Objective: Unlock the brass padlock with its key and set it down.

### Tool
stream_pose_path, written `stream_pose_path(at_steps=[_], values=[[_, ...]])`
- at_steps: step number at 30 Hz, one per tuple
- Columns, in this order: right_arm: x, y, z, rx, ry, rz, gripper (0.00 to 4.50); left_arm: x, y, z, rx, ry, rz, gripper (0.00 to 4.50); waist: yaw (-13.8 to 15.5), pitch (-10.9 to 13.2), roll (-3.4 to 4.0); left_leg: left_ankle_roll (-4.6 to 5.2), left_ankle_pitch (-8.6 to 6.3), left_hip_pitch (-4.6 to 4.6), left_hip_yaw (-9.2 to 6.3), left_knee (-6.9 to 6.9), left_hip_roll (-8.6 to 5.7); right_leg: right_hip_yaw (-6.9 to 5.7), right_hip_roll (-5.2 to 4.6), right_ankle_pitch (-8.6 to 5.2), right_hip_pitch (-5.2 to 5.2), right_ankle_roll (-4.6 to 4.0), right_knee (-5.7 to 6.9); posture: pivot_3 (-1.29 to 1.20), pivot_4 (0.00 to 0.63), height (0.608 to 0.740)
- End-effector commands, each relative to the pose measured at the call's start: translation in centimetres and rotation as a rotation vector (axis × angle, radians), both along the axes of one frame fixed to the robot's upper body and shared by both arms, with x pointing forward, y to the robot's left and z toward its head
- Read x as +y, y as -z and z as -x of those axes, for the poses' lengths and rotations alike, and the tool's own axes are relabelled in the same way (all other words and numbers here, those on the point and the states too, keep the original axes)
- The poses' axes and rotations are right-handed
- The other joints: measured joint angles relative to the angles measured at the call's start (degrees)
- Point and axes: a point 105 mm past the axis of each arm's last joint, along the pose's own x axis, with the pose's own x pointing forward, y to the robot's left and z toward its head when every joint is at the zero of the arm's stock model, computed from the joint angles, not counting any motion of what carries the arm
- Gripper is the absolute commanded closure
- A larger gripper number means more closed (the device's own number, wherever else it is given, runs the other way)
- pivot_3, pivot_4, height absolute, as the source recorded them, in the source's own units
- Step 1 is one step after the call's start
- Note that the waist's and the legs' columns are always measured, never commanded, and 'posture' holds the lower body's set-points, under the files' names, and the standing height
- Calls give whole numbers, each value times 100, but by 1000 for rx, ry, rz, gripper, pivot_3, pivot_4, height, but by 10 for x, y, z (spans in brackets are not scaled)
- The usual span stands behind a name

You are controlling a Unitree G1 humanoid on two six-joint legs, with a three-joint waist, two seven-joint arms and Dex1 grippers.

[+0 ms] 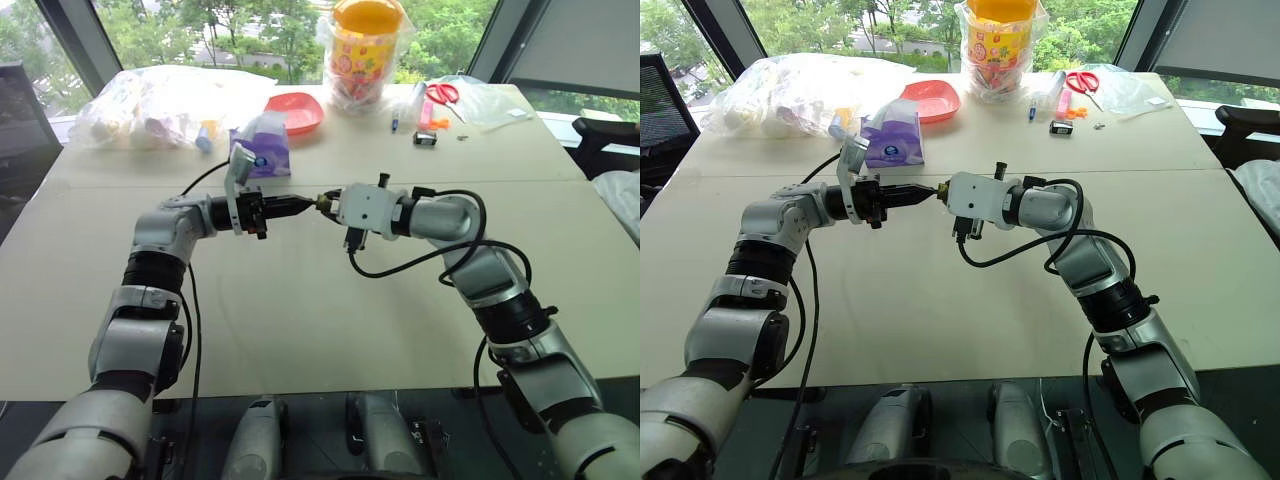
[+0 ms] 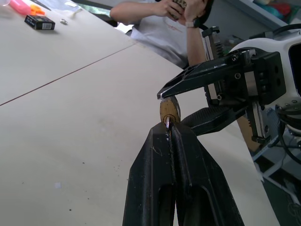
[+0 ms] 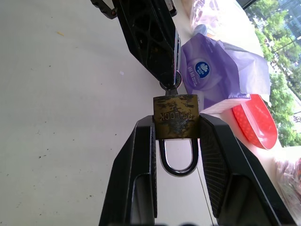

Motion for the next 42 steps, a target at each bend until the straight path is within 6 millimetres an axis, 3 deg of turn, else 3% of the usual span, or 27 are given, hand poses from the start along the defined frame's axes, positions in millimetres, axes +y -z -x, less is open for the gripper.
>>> stream_pose_path(at_steps=[1,8,12,15,18,20,23,28,41,42], values=[[7,-11,9,-34,-47,-11,3804,-2,-6,-3,-96,-16,-46,4461,2,0,0,0,0,0,0,0,0,0,0,0,0,0,0,0,150,740],[8,-6,14,67,-56,-55,3804,-12,8,0,-490,43,-333,4461,12,0,0,0,0,0,2,0,0,1,-1,1,0,-1,-1,0,150,740],[8,-5,14,101,-50,-71,3804,-11,11,1,-603,69,-394,4461,12,0,0,0,0,0,2,0,0,1,-2,0,0,-3,-1,0,150,740],[7,-6,14,97,-47,-70,3804,-6,15,-3,-490,50,-389,4461,10,0,0,0,0,0,2,0,0,0,-1,0,-1,-2,0,0,150,740],[6,-7,11,54,-38,-39,3804,3,1,-1,-182,43,-194,4461,2,0,0,0,0,-1,2,1,0,0,-1,0,0,0,0,0,150,740],[5,-7,10,29,-35,-20,3804,8,-9,6,-78,85,-105,4461,-15,0,0,0,0,-1,1,1,0,0,0,-1,-1,3,0,0,150,740],[5,-9,9,6,-37,-14,3804,11,-16,6,-34,58,-63,3564,-26,0,0,1,0,-1,-1,-1,1,0,1,-4,-2,7,1,0,150,740],[7,-10,8,-7,-43,-13,3804,7,-18,5,-52,35,-69,1627,15,0,0,1,0,-2,-5,1,-1,-1,0,-3,1,6,2,0,150,740],[12,-13,11,-25,-53,-11,3804,-12,-5,4,-47,70,-78,1627,1,0,0,1,0,-1,-4,1,-2,0,0,-3,1,5,2,0,150,740],[12,-13,11,-26,-53,-12,3804,-14,-3,3,-47,68,-79,2166,2,0,0,1,0,-2,-4,1,-2,0,0,-3,0,5,2,0,150,740]])
